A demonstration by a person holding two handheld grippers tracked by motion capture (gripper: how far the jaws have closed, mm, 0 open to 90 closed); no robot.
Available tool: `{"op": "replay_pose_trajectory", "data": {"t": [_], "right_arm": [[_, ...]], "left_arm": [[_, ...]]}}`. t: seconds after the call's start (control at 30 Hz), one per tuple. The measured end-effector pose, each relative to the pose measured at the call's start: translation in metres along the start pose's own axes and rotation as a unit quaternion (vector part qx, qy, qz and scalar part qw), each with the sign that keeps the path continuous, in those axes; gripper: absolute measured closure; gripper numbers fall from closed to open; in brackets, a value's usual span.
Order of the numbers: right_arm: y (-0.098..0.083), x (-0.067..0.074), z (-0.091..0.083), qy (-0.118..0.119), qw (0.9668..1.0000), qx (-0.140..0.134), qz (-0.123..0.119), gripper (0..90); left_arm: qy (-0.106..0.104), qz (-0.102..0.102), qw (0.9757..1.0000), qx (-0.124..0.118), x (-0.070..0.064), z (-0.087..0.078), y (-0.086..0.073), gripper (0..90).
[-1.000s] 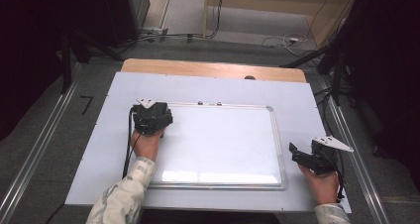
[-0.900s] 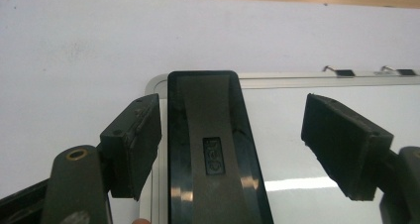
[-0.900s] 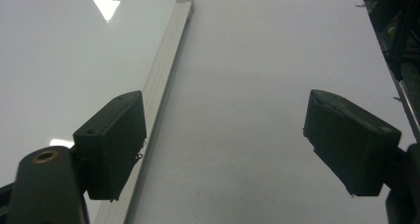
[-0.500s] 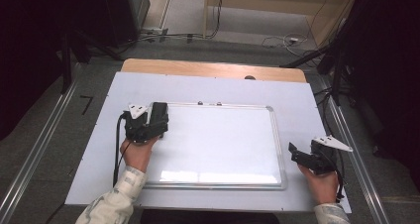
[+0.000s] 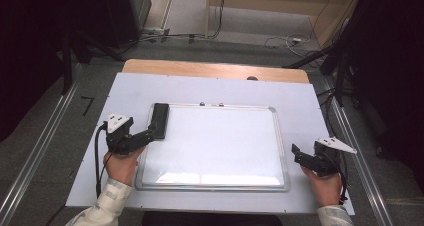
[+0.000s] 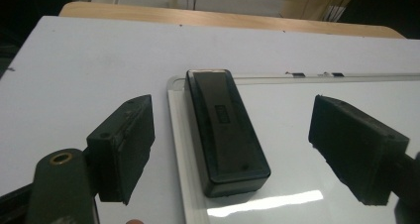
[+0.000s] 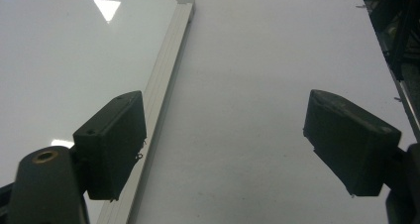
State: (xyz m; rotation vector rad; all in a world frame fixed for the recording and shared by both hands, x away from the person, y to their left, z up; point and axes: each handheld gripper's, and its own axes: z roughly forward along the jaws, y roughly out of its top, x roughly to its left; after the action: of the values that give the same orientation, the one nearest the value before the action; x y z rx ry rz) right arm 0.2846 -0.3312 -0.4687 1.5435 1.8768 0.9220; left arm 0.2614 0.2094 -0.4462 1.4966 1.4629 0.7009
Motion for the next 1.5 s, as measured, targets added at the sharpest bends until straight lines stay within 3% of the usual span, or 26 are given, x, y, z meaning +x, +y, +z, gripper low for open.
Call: {"op": "replay_pose_trajectory", "data": {"t": [0.43, 1.1, 1.5], "right_arm": [[0.000, 0.000, 0.000, 0.000, 1.0000, 0.001, 0.000, 15.3], [0.000, 0.000, -0.002, 0.002, 1.0000, -0.003, 0.000, 15.3], [0.000, -0.001, -0.003, 0.000, 1.0000, -0.004, 0.000, 15.3]], "left_arm": [[0.016, 0.000, 0.9999, -0.003, 0.024, -0.017, -0.012, 18.1], [0.024, -0.005, 0.9997, 0.009, 0.042, -0.028, -0.024, 18.0], [0.054, -0.011, 0.9983, 0.018, 0.064, -0.034, -0.030, 18.1]]}}
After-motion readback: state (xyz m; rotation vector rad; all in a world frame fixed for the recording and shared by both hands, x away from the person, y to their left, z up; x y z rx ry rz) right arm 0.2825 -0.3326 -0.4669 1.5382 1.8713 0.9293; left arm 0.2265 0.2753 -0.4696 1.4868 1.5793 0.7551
